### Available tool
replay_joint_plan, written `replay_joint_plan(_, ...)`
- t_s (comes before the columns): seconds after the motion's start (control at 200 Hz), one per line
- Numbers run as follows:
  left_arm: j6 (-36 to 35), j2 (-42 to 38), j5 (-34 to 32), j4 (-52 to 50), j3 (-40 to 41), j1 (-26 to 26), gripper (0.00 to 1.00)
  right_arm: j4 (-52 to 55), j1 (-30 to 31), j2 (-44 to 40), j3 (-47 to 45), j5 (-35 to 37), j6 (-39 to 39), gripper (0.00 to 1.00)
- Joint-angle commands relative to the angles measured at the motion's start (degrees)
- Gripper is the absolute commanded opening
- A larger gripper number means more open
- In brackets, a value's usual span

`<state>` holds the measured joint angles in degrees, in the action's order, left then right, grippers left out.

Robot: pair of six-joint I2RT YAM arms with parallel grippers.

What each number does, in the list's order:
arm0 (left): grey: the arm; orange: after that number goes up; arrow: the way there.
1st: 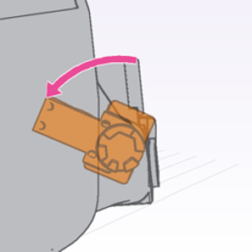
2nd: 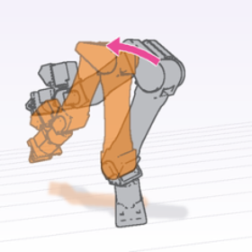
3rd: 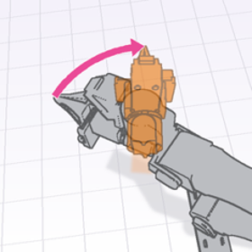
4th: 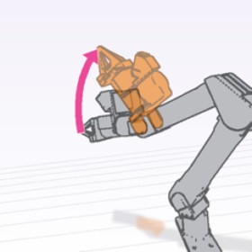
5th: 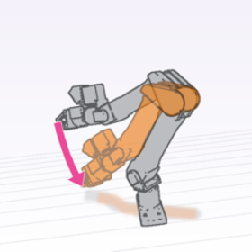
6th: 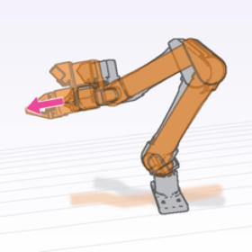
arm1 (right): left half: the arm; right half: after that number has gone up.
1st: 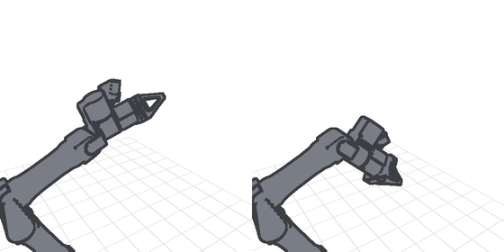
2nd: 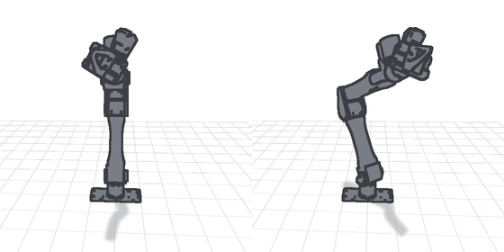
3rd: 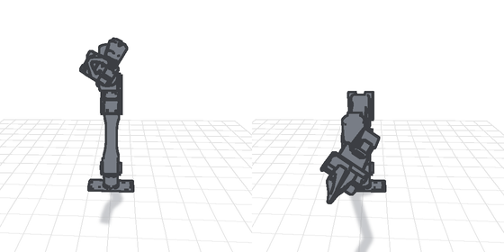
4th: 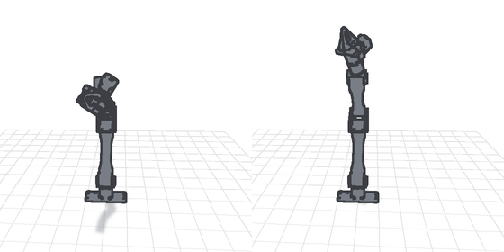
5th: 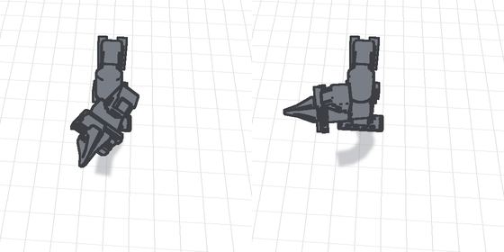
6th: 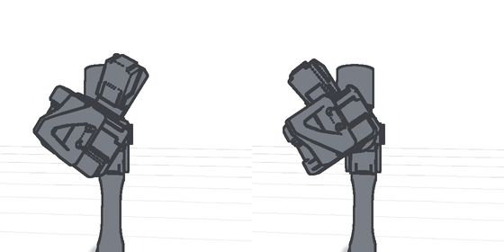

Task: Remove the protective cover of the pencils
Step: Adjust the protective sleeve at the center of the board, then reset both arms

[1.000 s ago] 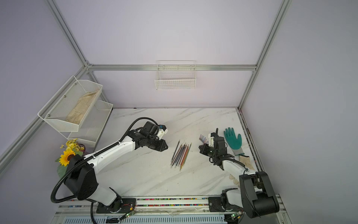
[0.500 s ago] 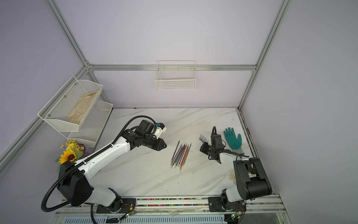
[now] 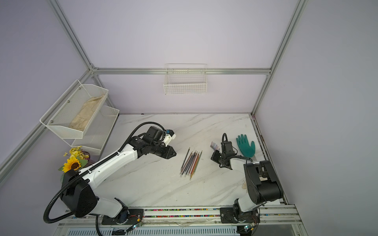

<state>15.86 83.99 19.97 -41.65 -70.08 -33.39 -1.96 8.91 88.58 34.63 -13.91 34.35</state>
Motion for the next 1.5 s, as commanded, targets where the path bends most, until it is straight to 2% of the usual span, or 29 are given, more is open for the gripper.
replay_joint_plan(0.0,-0.16,-1.63,1.33,0.87,-2.14,0.41,0.23,1.56,0.32,0.48,1.17,2.37,1.14,0.00)
replay_joint_plan(0.34,-0.08,-1.53,1.65,1.28,-1.83,0.35,0.23,2.33,0.37,0.73,1.66,3.97,1.67,0.00)
replay_joint_plan(0.485,0.03,-1.42,1.48,1.42,-1.78,0.36,0.23,0.64,0.33,-0.51,1.59,0.60,-0.24,0.00)
replay_joint_plan(0.72,0.75,-0.82,-0.40,1.85,-0.95,0.34,0.23,-4.96,0.36,-16.68,-5.73,-4.62,-1.99,0.00)
replay_joint_plan(0.82,2.61,-1.88,-1.44,5.08,2.01,0.28,0.22,-6.04,0.33,-24.35,-7.81,-7.04,-2.23,0.00)
replay_joint_plan(0.86,3.42,-2.46,-2.07,6.60,3.22,0.31,0.22,-5.28,0.38,-27.03,-7.62,-6.97,-2.56,0.00)
replay_joint_plan(0.985,5.97,-11.25,-6.16,12.33,7.69,0.32,0.23,-1.07,0.37,-35.42,-4.54,-2.16,-4.64,0.00)
replay_joint_plan(1.075,6.73,-19.19,-9.49,17.72,11.31,0.26,0.34,0.82,0.35,-41.78,-1.86,2.65,-5.81,0.00)
replay_joint_plan(1.13,6.60,-24.67,-13.16,20.56,13.91,0.26,0.48,1.40,0.38,-45.16,-0.23,6.16,-6.50,0.00)
replay_joint_plan(1.15,6.64,-26.60,-14.82,21.60,14.86,0.25,0.56,1.51,0.35,-46.22,0.30,7.61,-6.73,0.03)
replay_joint_plan(1.175,6.60,-28.83,-17.27,23.09,16.28,0.26,0.75,1.60,0.33,-47.25,0.89,9.36,-7.09,0.06)
replay_joint_plan(1.195,6.44,-30.61,-19.61,24.54,17.58,0.25,0.94,1.73,0.36,-48.00,1.30,11.14,-7.37,0.12)
replay_joint_plan(1.205,6.22,-31.51,-20.51,25.07,18.18,0.27,0.99,1.77,0.40,-48.12,1.55,12.77,-7.41,0.15)
replay_joint_plan(1.27,5.33,-36.02,-28.87,27.15,21.13,0.34,1.00,-0.03,0.36,-49.48,1.38,19.43,-8.13,0.44)
replay_joint_plan(1.335,2.71,-39.27,-35.30,30.54,24.38,0.36,1.00,-2.98,0.40,-49.56,0.00,25.42,-7.77,0.61)
replay_joint_plan(1.4,-1.07,-41.92,-37.14,35.08,27.95,0.42,1.00,-4.70,0.35,-49.29,-0.35,26.46,-7.05,0.70)
replay_joint_plan(1.42,-2.60,-42.78,-36.75,36.89,29.30,0.45,1.00,-5.12,0.35,-49.29,-0.35,26.41,-6.93,0.78)
replay_joint_plan(1.445,-5.57,-43.86,-36.00,39.93,31.54,0.43,1.00,-5.71,0.37,-49.29,-0.55,26.42,-7.18,0.95)
replay_joint_plan(1.495,-10.19,-45.78,-34.71,45.98,35.62,0.42,1.00,-7.99,0.35,-49.45,-1.52,26.19,-7.87,0.97)
